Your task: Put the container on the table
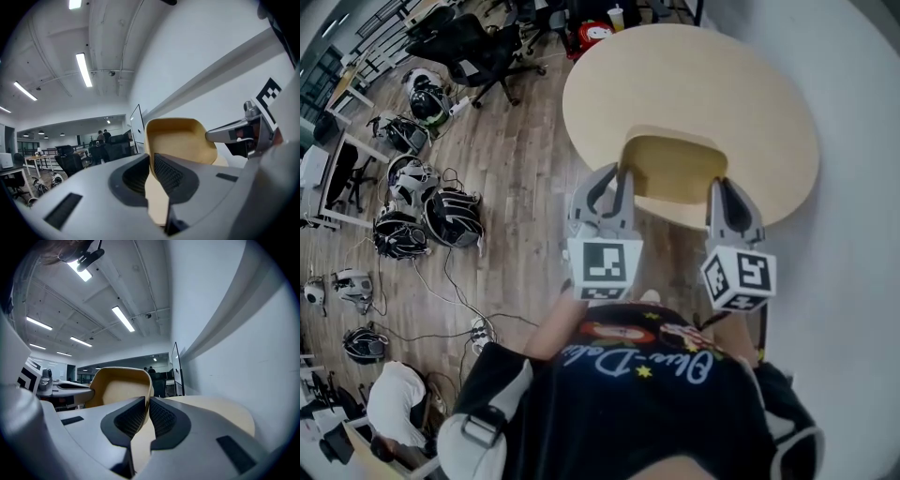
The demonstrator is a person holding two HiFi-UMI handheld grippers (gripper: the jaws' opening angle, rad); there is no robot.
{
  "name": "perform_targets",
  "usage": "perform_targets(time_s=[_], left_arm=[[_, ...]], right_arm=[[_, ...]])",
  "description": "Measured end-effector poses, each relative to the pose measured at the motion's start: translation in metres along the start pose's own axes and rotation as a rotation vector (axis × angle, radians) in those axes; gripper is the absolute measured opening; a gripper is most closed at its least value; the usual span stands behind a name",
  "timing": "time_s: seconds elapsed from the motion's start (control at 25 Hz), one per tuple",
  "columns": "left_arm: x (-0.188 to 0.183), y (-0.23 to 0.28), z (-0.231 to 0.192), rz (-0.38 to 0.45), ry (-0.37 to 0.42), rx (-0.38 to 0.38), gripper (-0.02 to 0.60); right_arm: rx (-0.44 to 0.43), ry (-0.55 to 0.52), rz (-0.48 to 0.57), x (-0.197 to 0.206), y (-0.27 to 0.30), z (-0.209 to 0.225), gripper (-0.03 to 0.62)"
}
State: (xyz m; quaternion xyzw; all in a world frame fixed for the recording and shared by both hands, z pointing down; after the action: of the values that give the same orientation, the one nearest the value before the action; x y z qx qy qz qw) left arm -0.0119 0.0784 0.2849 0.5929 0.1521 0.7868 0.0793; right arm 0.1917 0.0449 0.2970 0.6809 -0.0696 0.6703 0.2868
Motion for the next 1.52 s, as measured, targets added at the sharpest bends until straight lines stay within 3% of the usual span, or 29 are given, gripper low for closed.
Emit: perform_targets(time_s=[0.24,0.48,0.76,1.04,1.52], left_arm=[[-0.006,0.015,0.004,-0.022,-0.002,-0.048,0.029],[0.002,0.035,0.000,-0.047,-0.013,-0.047,0.029],[0.008,0.095,-0.011,-0.022,-0.015,0.042,0.031],[-0.016,0.171,-0.023,-0.009,-0.011,0.124,0.029],[-0.022,0.249,-0.040,-0.027,0.006,0.218,0.031]], right_arm=[[-0.043,0.001,-0.015,-0.007,0.021,0.015,0.031],[-0.049,0.000,-0.039,0.002,0.043,0.021,0.031],[0.035,-0.015,-0.055,0.003,0.085,0.037,0.031],[0.126,-0.008,-0.080,-0.019,0.133,0.067,0.031],[0.202,0.007,-0.120,-0.025,0.192,0.089,0.031]])
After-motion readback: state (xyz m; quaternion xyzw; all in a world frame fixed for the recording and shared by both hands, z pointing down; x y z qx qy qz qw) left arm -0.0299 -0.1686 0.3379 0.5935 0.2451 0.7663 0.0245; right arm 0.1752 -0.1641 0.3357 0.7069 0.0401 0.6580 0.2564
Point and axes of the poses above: the fingertips, and each gripper's own axes: y forward along the fingers, z to its right, x out of its underside, the point moved 7 cm from there along -y, backward along the fingers, and after that the axes turned 13 degrees about -z, right-handed, at the moved point
